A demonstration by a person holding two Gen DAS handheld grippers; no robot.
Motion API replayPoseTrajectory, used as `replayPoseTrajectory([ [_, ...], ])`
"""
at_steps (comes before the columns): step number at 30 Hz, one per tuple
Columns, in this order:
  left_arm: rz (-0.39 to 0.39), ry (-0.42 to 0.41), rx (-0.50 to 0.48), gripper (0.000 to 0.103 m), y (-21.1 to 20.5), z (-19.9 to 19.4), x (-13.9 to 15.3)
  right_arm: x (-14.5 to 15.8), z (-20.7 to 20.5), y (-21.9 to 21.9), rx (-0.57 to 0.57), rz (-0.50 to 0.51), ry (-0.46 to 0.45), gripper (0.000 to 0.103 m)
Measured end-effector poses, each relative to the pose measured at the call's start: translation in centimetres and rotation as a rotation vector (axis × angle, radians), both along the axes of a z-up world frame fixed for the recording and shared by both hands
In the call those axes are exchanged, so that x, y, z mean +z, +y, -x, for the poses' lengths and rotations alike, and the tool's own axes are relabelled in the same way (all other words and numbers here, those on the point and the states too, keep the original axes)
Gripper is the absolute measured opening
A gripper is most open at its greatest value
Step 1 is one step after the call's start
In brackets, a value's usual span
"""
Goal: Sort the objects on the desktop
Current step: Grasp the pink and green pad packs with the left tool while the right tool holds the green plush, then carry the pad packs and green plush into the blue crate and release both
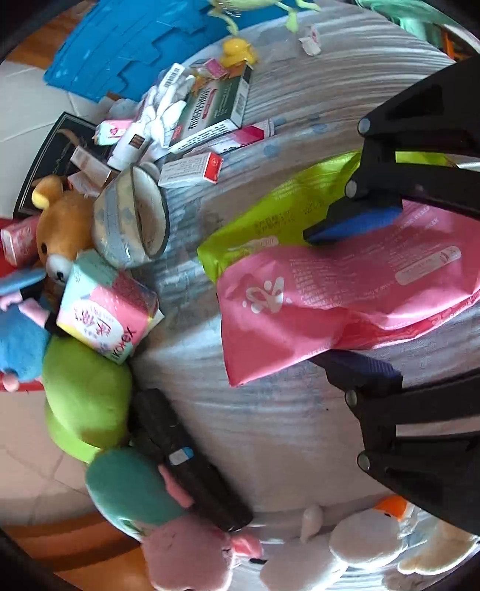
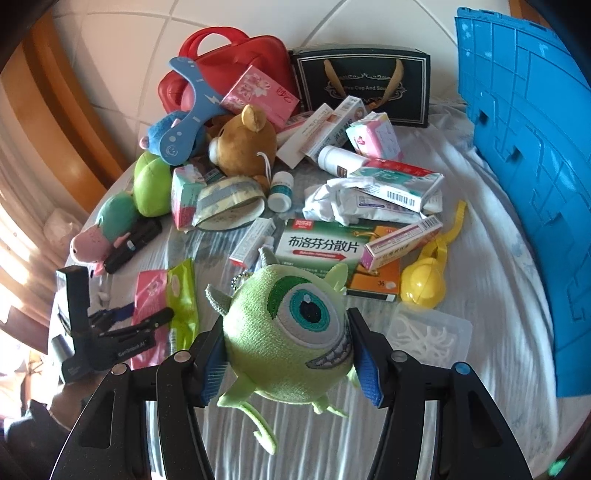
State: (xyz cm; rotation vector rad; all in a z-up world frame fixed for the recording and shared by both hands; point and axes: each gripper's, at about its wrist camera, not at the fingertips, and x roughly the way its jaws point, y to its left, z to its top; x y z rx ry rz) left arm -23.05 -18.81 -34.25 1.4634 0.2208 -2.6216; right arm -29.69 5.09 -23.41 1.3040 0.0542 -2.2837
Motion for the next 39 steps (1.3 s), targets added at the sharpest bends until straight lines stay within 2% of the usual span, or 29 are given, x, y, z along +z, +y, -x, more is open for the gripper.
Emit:
replayPoseTrajectory([
  [1,0.002,0.011,-0.030,0.046,0.3,0.1,0.0,0.1,0.1,0.0,0.001,0.000,0.002,0.059],
  [3,-0.042,0.016,-0.052,0.041,0.5,0.2,0.3,0.4,0.2,0.0,0.001,0.010,0.003,0.059],
  [7,-0.049,0.062,-0.105,0.031,1.3,-0.1,1.8,1.2,0.1,-0.1,0.005,0.017,0.019,0.059],
  [10,-0.031,0.076,-0.163,0.029,2.6,0.1,2.4,1.9,0.0,0.2,-0.006,0.033,0.040,0.059],
  [22,-0.051,0.128,-0.299,0.025,6.1,1.3,4.5,5.1,-0.6,1.5,-0.057,0.064,0.110,0.059],
  [25,-0.054,0.092,-0.324,0.025,6.6,1.9,3.7,5.5,-0.9,1.8,-0.070,0.061,0.120,0.059],
  [27,-0.078,0.051,-0.321,0.028,6.7,2.4,2.4,5.6,-1.1,2.0,-0.077,0.067,0.117,0.059],
  [28,-0.082,0.037,-0.313,0.034,6.6,2.6,1.8,5.6,-1.2,2.0,-0.079,0.065,0.118,0.059],
  [30,-0.091,-0.009,-0.307,0.035,6.6,3.0,0.4,5.6,-1.5,2.2,-0.083,0.061,0.120,0.059],
  [33,-0.079,-0.044,-0.279,0.074,7.0,3.2,-1.0,5.6,-1.8,2.7,-0.093,0.057,0.119,0.059],
  [35,-0.067,-0.035,-0.290,0.074,7.6,3.1,-1.1,5.5,-1.8,3.1,-0.104,0.057,0.115,0.059],
  [36,-0.070,-0.028,-0.302,0.065,7.8,3.1,-1.1,5.5,-1.8,3.3,-0.111,0.059,0.113,0.059],
  [37,-0.089,-0.019,-0.317,0.046,7.9,3.1,-0.9,5.5,-1.8,3.5,-0.117,0.061,0.112,0.059],
  [38,-0.081,-0.014,-0.317,0.043,8.1,3.2,-0.6,5.5,-1.8,3.7,-0.121,0.064,0.111,0.059],
  [39,-0.074,0.002,-0.324,0.033,8.2,3.2,-0.1,5.6,-1.7,3.9,-0.126,0.068,0.112,0.059],
])
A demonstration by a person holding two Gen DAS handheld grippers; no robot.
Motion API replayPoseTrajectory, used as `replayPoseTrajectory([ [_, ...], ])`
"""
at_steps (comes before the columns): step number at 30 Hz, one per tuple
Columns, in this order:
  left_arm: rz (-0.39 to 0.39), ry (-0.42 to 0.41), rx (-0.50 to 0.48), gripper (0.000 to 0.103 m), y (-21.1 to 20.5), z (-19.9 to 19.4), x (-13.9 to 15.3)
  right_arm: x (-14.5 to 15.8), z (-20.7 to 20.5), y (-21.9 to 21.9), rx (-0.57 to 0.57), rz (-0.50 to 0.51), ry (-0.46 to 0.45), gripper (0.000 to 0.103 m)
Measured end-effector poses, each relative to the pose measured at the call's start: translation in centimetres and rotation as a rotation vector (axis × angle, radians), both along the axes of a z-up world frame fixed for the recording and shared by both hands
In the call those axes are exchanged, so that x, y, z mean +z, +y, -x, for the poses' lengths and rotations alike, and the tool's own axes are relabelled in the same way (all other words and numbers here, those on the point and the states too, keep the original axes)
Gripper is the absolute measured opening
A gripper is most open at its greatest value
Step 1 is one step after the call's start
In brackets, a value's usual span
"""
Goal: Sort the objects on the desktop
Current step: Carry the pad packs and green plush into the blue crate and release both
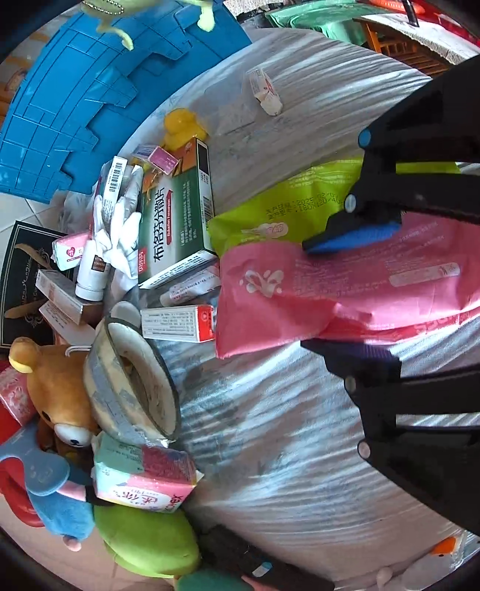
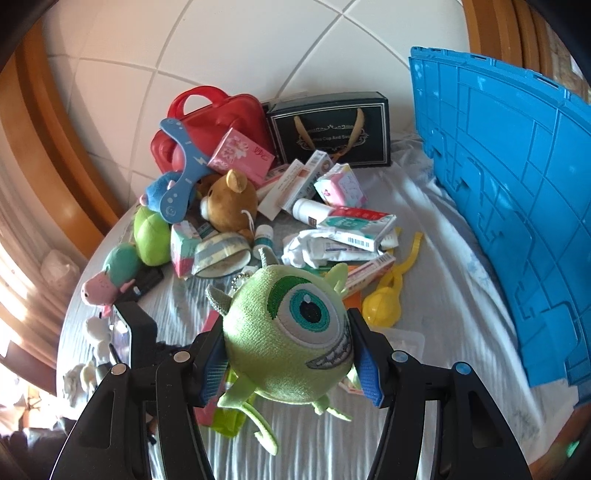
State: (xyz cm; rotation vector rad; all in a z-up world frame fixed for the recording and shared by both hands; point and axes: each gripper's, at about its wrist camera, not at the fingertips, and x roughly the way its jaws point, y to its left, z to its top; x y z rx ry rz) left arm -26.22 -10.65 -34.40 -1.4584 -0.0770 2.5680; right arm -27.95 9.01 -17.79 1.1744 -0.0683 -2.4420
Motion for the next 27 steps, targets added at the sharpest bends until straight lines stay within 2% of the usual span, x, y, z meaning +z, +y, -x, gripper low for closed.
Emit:
replayPoseTrajectory([
  [1,-0.007,0.009,-0.008,0.028,-0.1,0.0,0.6,0.1,0.0,0.2,-0.004,0.004,0.003,0.059],
  [5,-0.020,0.038,-0.021,0.023,-0.8,-0.3,2.4,0.9,0.0,0.6,-0.010,0.021,0.020,0.059],
  [12,0.014,0.074,-0.012,0.023,-2.1,-1.5,4.9,2.0,-0.2,0.0,0.006,0.050,0.049,0.059],
  [18,0.015,0.117,-0.075,0.023,-1.5,-3.5,7.0,2.1,-0.4,-0.7,0.021,0.067,0.050,0.059],
  [22,-0.026,0.128,-0.068,0.023,-1.4,-3.5,7.9,2.3,-0.7,-0.7,0.020,0.072,0.052,0.059],
  [27,-0.035,0.203,-0.087,0.023,-0.5,-3.2,11.1,3.5,-1.3,-0.6,0.019,0.056,0.086,0.059],
])
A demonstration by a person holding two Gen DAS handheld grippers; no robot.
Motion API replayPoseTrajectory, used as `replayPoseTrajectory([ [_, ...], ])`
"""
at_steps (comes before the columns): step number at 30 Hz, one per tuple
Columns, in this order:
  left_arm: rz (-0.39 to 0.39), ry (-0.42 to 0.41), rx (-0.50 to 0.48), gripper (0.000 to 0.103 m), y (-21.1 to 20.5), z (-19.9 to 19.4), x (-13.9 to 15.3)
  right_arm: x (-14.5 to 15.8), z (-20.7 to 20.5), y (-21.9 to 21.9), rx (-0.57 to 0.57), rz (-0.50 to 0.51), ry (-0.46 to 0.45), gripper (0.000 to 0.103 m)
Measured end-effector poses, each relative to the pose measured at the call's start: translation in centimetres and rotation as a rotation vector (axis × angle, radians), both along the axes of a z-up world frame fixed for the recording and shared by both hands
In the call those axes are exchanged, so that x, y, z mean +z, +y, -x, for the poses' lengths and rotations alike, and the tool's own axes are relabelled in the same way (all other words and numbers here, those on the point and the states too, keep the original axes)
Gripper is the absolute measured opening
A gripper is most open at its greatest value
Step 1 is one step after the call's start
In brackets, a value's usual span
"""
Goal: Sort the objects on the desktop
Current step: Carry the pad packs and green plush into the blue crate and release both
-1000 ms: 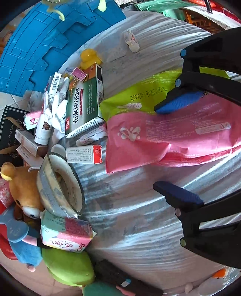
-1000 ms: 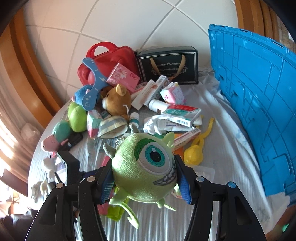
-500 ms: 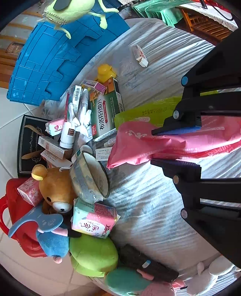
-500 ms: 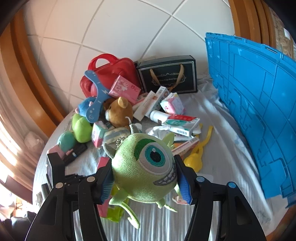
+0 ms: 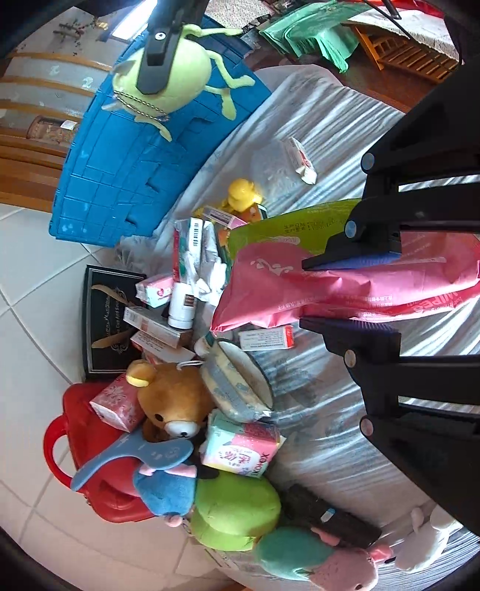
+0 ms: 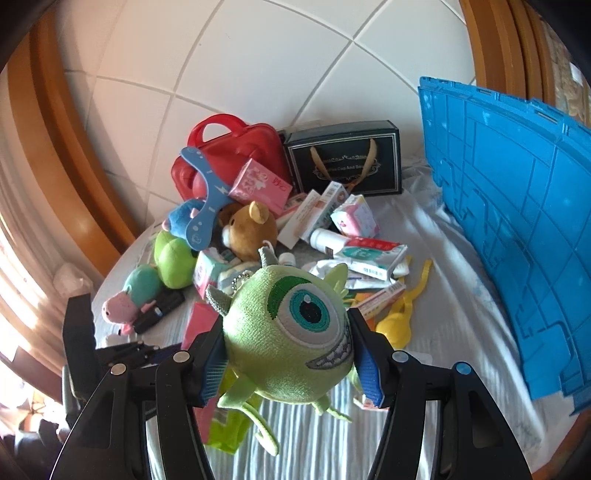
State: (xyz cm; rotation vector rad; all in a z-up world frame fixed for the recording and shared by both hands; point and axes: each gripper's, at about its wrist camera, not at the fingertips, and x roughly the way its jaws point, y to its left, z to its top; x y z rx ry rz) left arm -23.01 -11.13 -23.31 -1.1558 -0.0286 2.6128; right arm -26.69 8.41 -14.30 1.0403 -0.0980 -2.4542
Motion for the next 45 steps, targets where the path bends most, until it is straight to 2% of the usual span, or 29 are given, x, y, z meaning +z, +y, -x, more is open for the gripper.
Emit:
replayPoseTrajectory([
  [9,0.006,0.167,-0.066,0.023,3.2,1.8,7.5,4.4,-1.4,1.5,-0.041,-0.028,0.126,0.059],
  [14,0.021,0.297,-0.115,0.023,7.0,3.2,13.5,9.3,-3.0,3.9,-0.092,-0.041,0.277,0.059],
  [21,0.056,0.481,-0.164,0.023,16.1,4.5,22.0,15.9,-4.5,11.1,-0.204,-0.010,0.481,0.060],
  [25,0.054,0.553,-0.209,0.023,22.7,5.3,25.3,17.9,-3.9,16.4,-0.281,-0.059,0.533,0.060],
  [28,0.068,0.586,-0.236,0.023,27.6,6.2,26.9,18.6,-3.2,21.3,-0.350,-0.070,0.539,0.060],
  [33,0.106,0.604,-0.274,0.023,34.7,8.2,28.0,18.5,-0.4,28.7,-0.438,-0.080,0.494,0.060],
  [41,0.172,0.590,-0.272,0.026,41.7,10.9,28.6,17.5,4.5,36.7,-0.511,-0.051,0.395,0.063],
  [42,0.185,0.582,-0.263,0.029,42.3,11.5,28.7,17.4,5.2,37.3,-0.525,-0.058,0.385,0.065],
  [44,0.198,0.582,-0.250,0.038,43.4,12.1,29.0,17.2,6.1,38.2,-0.545,-0.059,0.367,0.084],
  [45,0.214,0.586,-0.234,0.055,43.8,12.4,29.2,17.2,6.4,38.7,-0.558,-0.051,0.364,0.087],
])
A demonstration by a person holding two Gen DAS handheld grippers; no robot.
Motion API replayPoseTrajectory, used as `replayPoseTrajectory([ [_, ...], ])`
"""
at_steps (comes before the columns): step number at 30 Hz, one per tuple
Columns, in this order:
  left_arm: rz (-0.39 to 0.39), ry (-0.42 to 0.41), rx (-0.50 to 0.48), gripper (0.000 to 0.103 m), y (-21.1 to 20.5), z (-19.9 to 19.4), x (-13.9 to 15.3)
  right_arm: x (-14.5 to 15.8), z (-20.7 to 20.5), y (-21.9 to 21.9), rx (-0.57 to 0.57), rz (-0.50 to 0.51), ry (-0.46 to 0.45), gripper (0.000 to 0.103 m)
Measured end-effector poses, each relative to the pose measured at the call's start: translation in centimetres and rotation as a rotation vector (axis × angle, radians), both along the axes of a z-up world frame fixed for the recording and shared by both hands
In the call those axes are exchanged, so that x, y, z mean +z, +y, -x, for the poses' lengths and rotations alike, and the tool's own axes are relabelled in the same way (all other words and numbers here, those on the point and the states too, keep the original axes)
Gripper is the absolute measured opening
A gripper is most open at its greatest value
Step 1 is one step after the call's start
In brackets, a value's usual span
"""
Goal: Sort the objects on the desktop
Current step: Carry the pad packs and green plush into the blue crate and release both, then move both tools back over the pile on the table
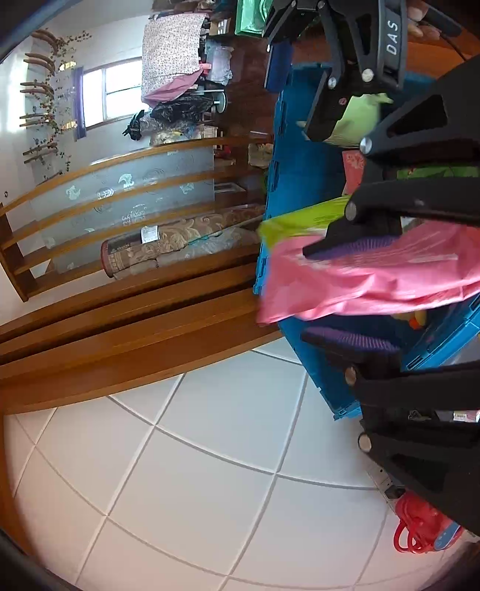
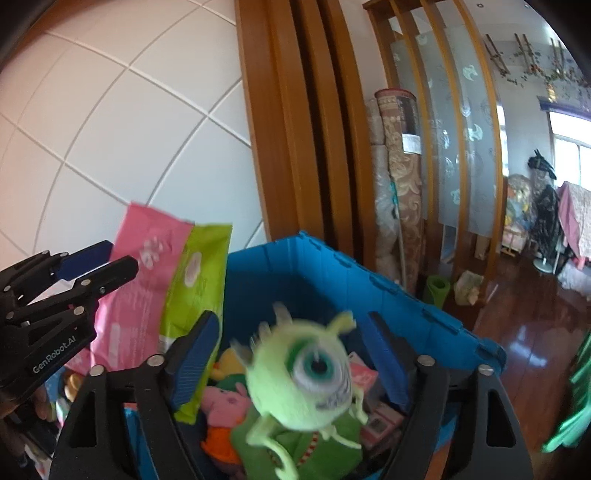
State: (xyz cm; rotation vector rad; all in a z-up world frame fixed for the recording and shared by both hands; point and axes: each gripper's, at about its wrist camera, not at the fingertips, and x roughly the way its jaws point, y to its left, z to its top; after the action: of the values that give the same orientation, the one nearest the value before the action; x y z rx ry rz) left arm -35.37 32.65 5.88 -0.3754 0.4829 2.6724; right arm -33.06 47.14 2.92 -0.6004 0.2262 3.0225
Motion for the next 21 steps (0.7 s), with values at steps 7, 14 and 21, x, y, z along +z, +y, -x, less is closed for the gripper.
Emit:
replayPoseTrajectory([
  [7,-0.004,0.067,0.054,0.090,0.3,-0.7,0.1,0.6,-1.8,2.0,-0.016,0.042,0.054,0.098],
  [14,-0.005,0.076,0.091,0.093,-0.7,-1.5,-0.5,0.7,-3.9,1.3,0.015,0.048,0.089,0.102],
  [21,-0.015,0.099,0.142,0.093,-2.2,-2.7,-0.6,0.9,-5.1,-0.4,0.069,0.043,0.105,0.102],
])
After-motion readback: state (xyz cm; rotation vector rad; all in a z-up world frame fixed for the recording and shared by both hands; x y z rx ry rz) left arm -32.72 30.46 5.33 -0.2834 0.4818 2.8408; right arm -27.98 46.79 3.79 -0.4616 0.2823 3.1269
